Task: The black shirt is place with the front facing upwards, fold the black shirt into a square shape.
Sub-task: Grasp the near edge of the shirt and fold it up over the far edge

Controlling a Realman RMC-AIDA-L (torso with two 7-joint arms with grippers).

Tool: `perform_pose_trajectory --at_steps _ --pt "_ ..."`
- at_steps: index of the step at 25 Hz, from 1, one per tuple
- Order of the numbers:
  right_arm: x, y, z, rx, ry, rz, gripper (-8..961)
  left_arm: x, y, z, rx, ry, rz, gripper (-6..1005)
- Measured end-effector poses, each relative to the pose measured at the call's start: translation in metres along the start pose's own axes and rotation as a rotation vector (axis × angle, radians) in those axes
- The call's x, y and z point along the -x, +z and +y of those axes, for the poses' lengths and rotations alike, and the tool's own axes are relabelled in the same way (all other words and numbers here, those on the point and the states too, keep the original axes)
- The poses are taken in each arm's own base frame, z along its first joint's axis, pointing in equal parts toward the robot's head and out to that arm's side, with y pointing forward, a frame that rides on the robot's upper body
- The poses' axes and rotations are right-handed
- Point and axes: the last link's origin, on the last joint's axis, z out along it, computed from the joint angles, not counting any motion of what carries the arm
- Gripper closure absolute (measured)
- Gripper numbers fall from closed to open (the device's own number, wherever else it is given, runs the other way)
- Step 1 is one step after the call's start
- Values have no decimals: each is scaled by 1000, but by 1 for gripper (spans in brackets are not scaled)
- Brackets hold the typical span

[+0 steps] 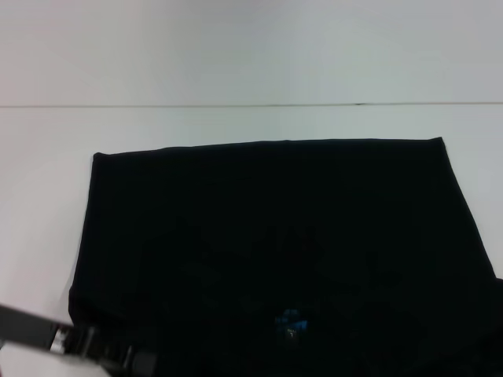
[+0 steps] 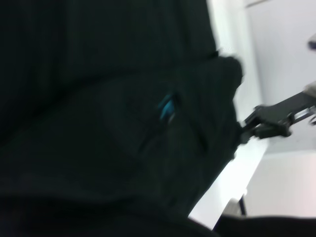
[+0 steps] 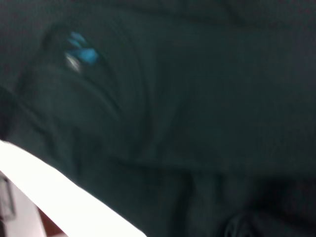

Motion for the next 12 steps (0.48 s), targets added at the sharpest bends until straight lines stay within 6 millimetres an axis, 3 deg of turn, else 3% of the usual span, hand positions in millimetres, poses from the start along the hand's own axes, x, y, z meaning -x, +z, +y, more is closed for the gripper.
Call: perform_pose_trajectory --at_steps 6,12 --pt "19 -24 5 148 20 -285 872 -35 -13 9 45 33 195 959" --pt "41 -44 -2 257 93 -584 872 -72 -37 -1 12 7 509 959"
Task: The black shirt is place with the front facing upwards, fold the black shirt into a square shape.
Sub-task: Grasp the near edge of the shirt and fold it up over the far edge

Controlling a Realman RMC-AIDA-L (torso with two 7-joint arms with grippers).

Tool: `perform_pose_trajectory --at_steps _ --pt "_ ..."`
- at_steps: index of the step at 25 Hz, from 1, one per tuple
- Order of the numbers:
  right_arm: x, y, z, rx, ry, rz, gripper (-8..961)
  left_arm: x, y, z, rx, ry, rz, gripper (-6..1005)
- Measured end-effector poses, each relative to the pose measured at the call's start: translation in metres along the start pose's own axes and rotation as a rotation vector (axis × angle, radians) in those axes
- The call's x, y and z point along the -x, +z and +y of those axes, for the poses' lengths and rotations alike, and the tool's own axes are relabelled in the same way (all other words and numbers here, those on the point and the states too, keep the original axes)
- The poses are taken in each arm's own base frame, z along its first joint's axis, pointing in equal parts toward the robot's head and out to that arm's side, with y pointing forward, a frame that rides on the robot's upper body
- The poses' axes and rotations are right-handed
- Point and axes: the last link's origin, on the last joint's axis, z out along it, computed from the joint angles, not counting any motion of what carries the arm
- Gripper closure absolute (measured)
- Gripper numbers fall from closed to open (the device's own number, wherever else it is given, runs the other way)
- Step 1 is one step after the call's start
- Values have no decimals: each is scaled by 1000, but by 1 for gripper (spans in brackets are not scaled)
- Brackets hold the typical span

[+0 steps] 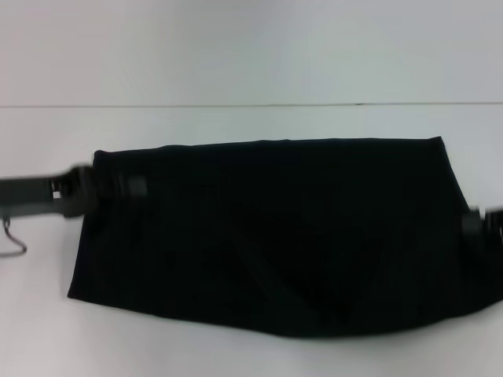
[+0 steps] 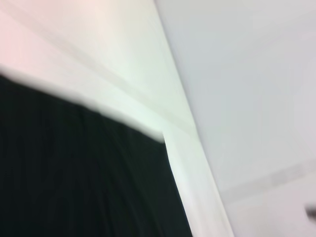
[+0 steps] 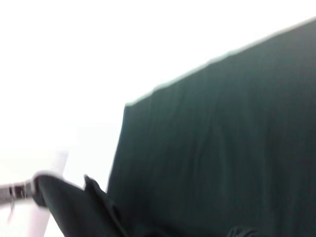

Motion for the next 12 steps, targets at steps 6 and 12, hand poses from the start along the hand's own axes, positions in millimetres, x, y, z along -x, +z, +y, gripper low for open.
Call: perform_pose_trajectory --at_steps 6,12 --pt "16 27 -15 -1 45 -313 872 -19 10 -23 -41 -27 284 959" --pt "18 73 -23 -95 17 -484 872 -19 28 -40 -89 -36 447 958"
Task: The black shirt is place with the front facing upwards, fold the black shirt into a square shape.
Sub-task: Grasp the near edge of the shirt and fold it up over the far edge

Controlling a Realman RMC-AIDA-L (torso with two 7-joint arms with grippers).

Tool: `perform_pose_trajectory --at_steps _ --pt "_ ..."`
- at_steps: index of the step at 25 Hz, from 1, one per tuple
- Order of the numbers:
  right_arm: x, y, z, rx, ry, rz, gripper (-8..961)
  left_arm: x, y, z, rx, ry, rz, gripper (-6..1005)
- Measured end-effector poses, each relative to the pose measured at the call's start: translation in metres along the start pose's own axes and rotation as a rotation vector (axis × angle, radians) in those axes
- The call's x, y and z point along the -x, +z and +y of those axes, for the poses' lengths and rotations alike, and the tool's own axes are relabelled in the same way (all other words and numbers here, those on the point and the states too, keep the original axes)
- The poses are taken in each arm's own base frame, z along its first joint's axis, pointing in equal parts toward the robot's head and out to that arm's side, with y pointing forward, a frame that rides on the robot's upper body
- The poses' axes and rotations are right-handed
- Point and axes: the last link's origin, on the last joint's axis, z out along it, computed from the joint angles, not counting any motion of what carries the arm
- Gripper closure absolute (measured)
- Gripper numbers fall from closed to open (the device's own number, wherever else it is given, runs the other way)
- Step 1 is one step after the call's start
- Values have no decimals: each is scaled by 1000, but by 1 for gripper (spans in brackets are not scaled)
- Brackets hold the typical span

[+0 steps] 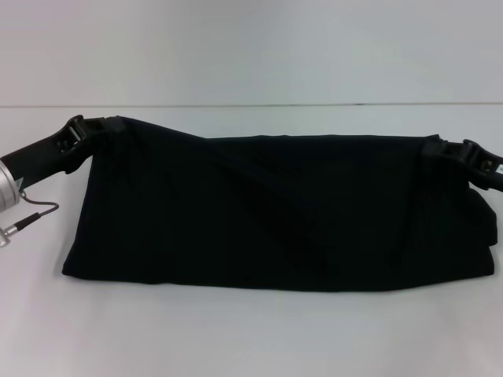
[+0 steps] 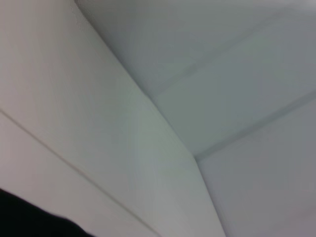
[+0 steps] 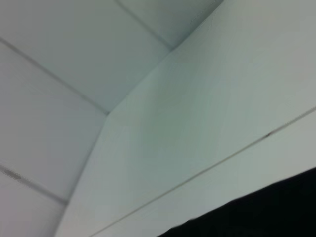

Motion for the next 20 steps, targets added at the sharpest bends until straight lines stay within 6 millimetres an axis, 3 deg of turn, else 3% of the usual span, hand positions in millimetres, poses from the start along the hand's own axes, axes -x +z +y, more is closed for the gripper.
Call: perform_pose_trajectory --at_steps 9,20 --pt "8 11 -1 -34 -5 -168 872 -3 6 -10 -52 17 166 958" --pt "16 22 14 17 -58 -291 872 -9 22 -3 -60 59 254 958"
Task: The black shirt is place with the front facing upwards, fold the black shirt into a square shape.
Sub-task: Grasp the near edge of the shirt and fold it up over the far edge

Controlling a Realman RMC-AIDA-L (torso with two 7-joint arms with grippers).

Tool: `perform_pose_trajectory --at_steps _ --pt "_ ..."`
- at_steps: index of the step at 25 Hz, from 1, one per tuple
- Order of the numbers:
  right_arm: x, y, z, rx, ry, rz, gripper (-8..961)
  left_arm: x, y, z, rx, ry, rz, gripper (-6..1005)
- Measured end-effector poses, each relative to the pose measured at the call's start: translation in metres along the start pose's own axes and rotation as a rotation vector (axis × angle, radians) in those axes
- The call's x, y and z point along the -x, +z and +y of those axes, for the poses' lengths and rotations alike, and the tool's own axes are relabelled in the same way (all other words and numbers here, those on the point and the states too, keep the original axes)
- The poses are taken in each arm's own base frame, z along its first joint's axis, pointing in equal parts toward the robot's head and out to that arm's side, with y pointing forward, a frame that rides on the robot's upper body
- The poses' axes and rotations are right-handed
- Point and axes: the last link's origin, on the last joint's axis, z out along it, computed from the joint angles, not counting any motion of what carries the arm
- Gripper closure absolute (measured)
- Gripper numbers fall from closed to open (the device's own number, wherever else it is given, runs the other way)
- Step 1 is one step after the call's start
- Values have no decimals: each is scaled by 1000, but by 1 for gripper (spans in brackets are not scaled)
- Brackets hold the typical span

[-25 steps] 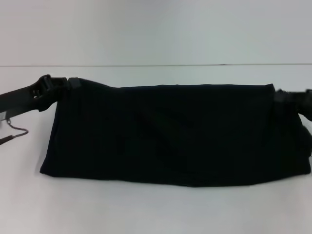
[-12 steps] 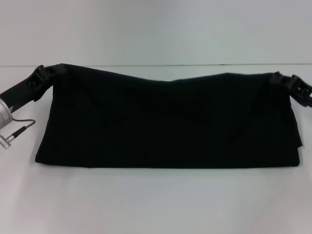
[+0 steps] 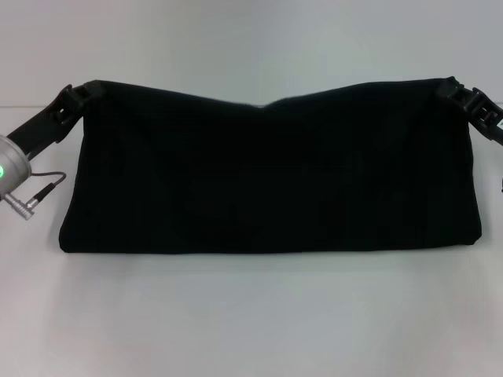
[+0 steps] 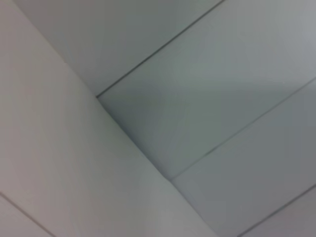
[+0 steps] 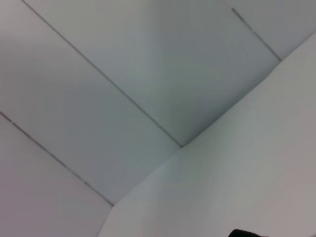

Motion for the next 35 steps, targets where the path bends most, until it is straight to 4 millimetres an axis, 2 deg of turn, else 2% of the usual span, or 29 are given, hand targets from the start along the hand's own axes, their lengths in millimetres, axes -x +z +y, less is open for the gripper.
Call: perform_pose_trajectory --at_steps 11,20,23,26,28,30,31,34,35 --pt "-10 19 -7 -134 -113 -48 873 23 28 -5 -148 58 52 957" --pt "-10 45 4 -197 -327 -21 862 25 36 -1 -161 125 156 957" --pt "-12 47 5 -204 -336 -19 855 28 37 0 -163 135 170 957" --pt "-13 46 3 -211 -319 -29 848 29 37 -1 -170 137 171 842" --pt "-13 43 1 -219 -300 -43 764 28 35 -4 -185 134 178 765" --pt "-11 40 -2 -222 -278 -61 679 27 31 -9 -202 118 194 532" --pt "-10 38 -3 -221 -269 -69 637 27 30 -10 -204 114 196 500" --pt "-10 31 -4 -186 -270 -82 395 27 23 -14 -200 91 200 405" --pt "-11 28 -2 -153 -295 -76 355 27 20 -15 -190 84 196 374"
